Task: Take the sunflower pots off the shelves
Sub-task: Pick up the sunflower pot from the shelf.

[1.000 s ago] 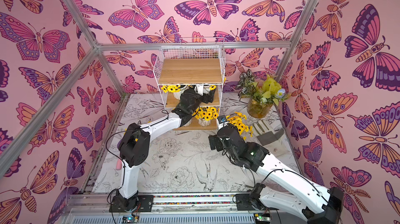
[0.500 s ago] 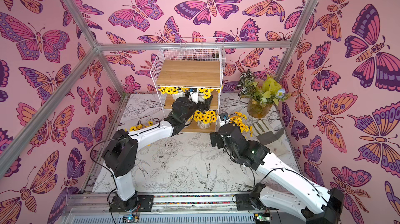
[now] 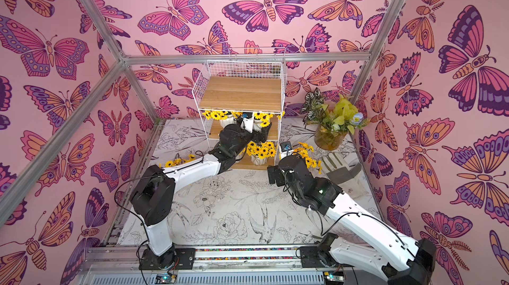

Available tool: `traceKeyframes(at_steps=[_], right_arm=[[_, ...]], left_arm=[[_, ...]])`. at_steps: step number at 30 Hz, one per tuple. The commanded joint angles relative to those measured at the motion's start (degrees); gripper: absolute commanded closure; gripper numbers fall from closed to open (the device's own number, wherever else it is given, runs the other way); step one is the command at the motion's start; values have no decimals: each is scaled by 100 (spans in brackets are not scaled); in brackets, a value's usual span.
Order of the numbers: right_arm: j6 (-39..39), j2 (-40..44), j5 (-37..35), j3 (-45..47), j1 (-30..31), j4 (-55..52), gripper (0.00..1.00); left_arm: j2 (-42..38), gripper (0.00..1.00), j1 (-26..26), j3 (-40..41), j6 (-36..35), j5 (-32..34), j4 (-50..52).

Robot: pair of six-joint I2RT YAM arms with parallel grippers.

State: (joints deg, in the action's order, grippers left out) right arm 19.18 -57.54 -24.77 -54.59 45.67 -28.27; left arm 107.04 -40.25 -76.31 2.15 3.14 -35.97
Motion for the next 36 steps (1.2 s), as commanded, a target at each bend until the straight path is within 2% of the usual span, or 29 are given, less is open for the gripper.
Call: traceKeyframes(at_steps=[1,11,14,23,28,36], right_arm=[[-86,-98,24,-132,-74,61,1],[-213,-342,137,-205,-262,258,1],[-256,-461,229,-278,-419,336,1],[-366,-740,517,-489,-869,567,1],[-402,-874,727,-685,-1148,585,1],[-457,-928,786,-900,-1325,621,1]], left_arm=[[491,42,-132,359,-498,-316,1372],[447,44,-154,606,-950,-208,1365],[555,44,-211,591,-1050,89,1285],[939,45,-350,1082,-780,614,-187],[827,45,-378,1234,-786,662,-218],[218,46,-518,1769,-779,723,-341]])
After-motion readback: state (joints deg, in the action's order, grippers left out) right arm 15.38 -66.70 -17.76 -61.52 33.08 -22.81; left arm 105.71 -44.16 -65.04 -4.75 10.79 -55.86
